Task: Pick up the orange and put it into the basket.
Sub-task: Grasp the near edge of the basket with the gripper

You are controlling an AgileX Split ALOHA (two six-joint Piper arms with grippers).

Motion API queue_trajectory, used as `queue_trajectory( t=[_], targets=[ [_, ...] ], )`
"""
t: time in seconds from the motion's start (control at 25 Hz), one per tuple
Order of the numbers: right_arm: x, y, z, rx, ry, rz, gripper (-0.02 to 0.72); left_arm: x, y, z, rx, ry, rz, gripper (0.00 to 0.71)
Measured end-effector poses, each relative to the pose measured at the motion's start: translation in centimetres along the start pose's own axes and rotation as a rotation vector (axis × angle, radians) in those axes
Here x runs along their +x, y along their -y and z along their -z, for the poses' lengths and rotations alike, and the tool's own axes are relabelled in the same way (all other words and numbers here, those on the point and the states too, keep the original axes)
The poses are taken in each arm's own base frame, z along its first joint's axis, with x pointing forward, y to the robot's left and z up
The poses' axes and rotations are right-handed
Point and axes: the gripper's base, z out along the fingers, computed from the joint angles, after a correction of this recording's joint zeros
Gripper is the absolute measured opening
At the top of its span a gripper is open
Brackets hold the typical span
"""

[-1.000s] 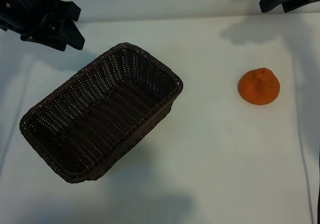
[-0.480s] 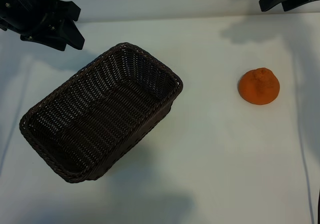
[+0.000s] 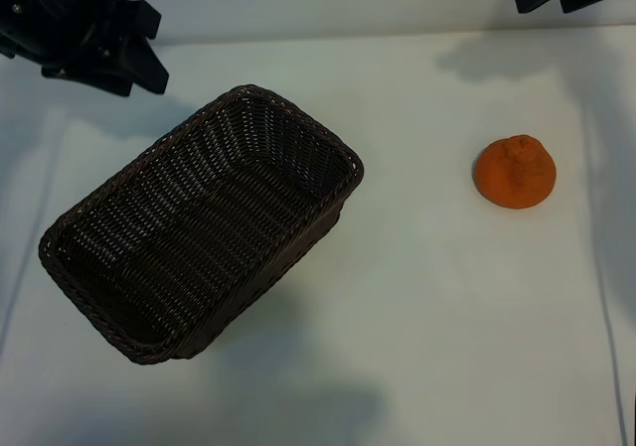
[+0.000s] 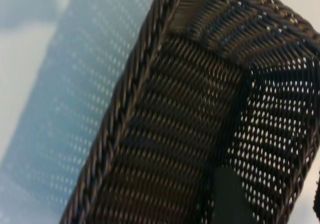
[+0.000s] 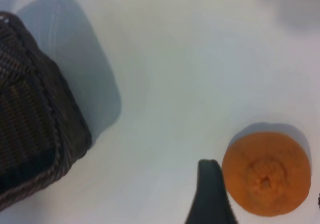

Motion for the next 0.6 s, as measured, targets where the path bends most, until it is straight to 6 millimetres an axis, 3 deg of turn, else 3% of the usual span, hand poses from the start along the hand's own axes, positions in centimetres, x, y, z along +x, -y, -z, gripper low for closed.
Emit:
queue_trajectory(
  t=[0.6],
  targets=[
    [-0.07,0.02,0.0,0.002,0.008,0.0,0.489,-0.33,-0.09,0.01,-0.01,0.036,-0.013,0.444]
  ],
)
